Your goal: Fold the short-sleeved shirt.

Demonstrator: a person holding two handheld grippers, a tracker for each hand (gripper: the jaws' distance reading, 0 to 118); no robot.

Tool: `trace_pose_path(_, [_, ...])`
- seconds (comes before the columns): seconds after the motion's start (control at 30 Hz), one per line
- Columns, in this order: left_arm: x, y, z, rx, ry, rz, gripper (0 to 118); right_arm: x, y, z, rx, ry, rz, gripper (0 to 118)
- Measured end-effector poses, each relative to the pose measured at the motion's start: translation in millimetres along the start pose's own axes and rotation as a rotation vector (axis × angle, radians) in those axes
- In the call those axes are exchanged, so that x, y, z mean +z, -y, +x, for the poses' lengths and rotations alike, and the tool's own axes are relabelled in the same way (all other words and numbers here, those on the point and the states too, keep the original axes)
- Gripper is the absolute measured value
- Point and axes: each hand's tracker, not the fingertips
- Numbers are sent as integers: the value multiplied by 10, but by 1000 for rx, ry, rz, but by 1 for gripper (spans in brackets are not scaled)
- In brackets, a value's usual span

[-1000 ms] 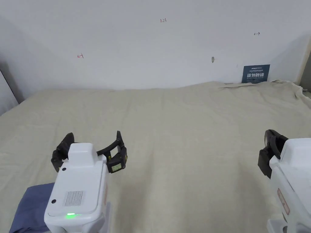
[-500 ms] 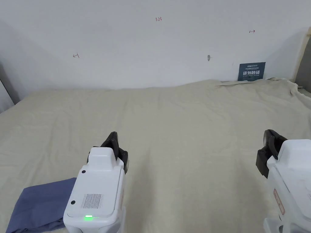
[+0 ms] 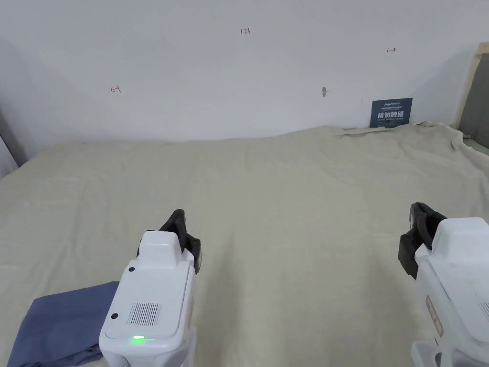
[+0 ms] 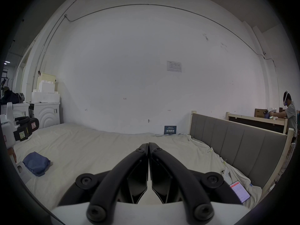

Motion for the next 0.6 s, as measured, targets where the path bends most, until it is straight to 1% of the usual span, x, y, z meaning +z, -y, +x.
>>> trace_pose_path(0.6, [-7, 42, -10, -11, -3, -17, 0, 13, -6, -21, 5, -1, -1, 0])
